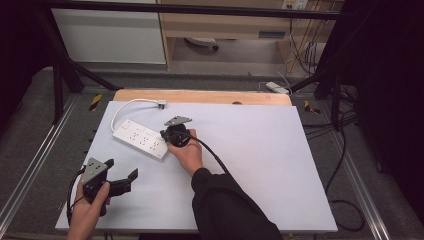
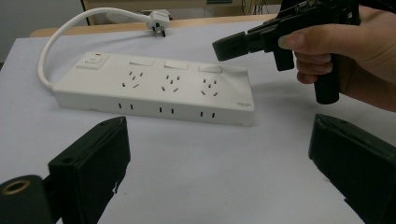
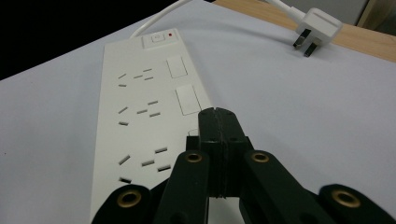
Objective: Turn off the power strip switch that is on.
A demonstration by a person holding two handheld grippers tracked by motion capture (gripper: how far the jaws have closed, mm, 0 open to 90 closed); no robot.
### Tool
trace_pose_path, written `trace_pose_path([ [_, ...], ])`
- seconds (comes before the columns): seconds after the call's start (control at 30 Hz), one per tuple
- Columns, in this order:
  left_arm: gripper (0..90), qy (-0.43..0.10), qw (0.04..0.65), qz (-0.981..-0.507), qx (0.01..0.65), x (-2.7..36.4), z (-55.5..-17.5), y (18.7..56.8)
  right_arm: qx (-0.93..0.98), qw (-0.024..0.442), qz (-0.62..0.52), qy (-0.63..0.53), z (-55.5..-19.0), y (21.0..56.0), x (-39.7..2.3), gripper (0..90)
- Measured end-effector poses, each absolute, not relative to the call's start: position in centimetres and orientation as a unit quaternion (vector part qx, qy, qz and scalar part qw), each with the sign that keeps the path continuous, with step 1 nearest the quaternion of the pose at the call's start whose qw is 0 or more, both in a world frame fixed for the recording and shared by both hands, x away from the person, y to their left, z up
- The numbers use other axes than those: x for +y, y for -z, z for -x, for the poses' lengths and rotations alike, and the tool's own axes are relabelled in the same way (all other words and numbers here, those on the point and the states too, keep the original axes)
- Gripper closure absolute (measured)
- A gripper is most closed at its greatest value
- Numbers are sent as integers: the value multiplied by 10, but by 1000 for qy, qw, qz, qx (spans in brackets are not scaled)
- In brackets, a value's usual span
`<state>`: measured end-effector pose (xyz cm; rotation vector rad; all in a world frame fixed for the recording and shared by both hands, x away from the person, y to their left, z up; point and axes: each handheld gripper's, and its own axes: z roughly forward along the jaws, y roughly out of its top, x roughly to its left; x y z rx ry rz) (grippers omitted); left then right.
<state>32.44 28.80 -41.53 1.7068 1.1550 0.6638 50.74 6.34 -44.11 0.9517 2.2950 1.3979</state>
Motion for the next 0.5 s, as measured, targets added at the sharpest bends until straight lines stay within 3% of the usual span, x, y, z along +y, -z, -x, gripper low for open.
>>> trace_pose_path([
  [0.5,54,-270,470,-696,471,288,-324,415,800,144,-330,-479,-506,448,68,900],
])
